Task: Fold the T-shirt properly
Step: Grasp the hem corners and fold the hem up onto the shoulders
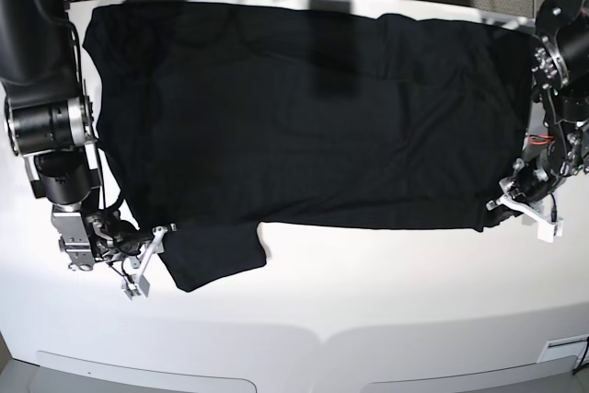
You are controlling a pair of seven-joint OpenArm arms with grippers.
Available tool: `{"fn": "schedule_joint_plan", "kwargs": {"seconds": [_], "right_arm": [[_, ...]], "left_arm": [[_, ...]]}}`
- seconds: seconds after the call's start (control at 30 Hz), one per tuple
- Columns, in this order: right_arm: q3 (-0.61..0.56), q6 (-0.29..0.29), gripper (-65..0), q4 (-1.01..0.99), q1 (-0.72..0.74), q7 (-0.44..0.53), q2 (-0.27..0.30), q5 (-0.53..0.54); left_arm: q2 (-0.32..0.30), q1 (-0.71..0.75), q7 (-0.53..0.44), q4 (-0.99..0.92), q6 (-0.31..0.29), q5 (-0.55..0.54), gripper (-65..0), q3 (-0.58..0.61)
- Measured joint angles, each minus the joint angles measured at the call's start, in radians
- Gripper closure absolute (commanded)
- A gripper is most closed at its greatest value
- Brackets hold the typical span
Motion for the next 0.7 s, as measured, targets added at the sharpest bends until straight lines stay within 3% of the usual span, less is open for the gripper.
{"fn": "schedule_joint_plan", "kwargs": {"seconds": [0.07,0.17,0.3,0.43,0.6,0.7], "right_arm": [[0.000,-0.002,-18.8,-0.003,0.002,-0.001,0.005,0.000],[0.000,-0.003,-1.1,-0.006,-0.004,0.000,0.008,0.003],[0.000,-0.012,0.0,-0.007,-0.015,0.090,0.006,0.000],[0.000,-0.015,0.0,-0.007,-0.008,0.089,0.008,0.003],[0.000,0.146,0.0,0.045,0.020,-0.024,0.008,0.003],[0.000,0.154,0.0,0.102,0.022,-0.077,0.008,0.053]], "left_arm": [[0.000,0.000,0.004,0.000,0.000,-0.002,0.0,0.000],[0.000,0.000,0.004,0.000,0.000,-0.002,0.0,0.000],[0.000,0.000,-0.008,0.000,-0.001,-0.002,0.0,0.000],[0.001,0.003,0.004,-0.001,0.003,-0.071,0.0,0.000],[0.000,0.003,0.019,-0.003,0.007,-0.116,0.0,0.000],[-0.001,-0.005,0.064,-0.003,0.007,-0.136,0.0,0.000]]}}
